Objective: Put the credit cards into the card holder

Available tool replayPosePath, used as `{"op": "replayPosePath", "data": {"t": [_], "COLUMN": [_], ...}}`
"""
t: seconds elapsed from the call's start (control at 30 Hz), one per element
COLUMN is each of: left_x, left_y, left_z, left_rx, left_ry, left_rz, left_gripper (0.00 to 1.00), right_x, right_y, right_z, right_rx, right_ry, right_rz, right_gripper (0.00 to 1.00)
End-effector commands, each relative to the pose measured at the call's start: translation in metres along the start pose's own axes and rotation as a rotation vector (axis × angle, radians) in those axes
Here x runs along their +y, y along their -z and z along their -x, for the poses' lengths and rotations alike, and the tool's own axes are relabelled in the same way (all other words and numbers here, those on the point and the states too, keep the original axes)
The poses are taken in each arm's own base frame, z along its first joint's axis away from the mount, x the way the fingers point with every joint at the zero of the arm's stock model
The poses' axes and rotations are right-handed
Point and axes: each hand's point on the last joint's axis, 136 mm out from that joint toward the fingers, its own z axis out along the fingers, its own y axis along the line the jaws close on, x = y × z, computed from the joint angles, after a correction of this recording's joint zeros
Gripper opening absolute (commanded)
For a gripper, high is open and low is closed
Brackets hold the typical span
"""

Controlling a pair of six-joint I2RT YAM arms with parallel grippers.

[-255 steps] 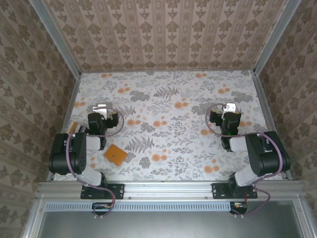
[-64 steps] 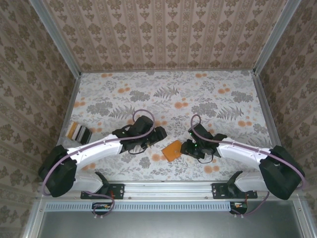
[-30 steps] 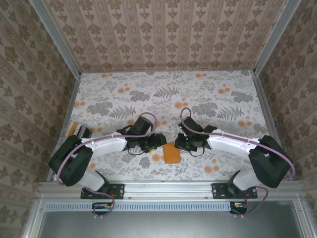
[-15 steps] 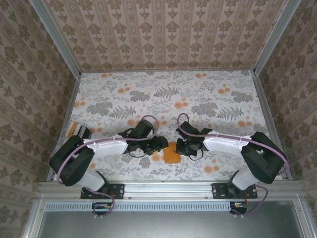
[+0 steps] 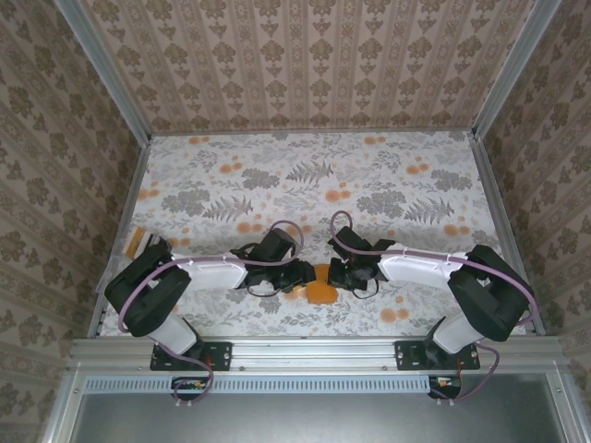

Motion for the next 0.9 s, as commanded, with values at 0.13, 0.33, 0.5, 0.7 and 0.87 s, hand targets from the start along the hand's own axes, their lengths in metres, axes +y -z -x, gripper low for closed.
{"op": "replayPosePath", "data": {"t": [0.13, 0.33, 0.5, 0.7, 0.87], "left_x": [-0.013, -0.018, -0.025, -0.026, -0.027], "left_y": [0.004, 0.009, 0.017, 0.015, 0.014], "left_z": [0.007, 0.009, 0.013, 0.012, 0.013], "left_rx": [-0.038, -0.053, -0.084, -0.075, -0.072], "left_ry": [-0.026, -0.049, -0.082, -0.089, -0.090], "left_rz": [-0.035, -0.055, -0.084, -0.089, -0.094], "left_gripper": [0.27, 0.18, 0.02, 0.00, 0.00], "right_x": [-0.041, -0.035, -0.016, 0.011, 0.022], "right_y": [-0.015, -0.012, 0.000, 0.021, 0.019], "right_z": [-0.015, -0.009, 0.001, 0.016, 0.017], "right_rx": [0.038, 0.023, -0.013, -0.075, -0.075], "right_ry": [-0.019, -0.014, 0.011, 0.062, 0.103], "right_rz": [-0.154, -0.149, -0.095, -0.011, 0.013], "right_gripper": [0.17, 0.17, 0.18, 0.26, 0.35]}}
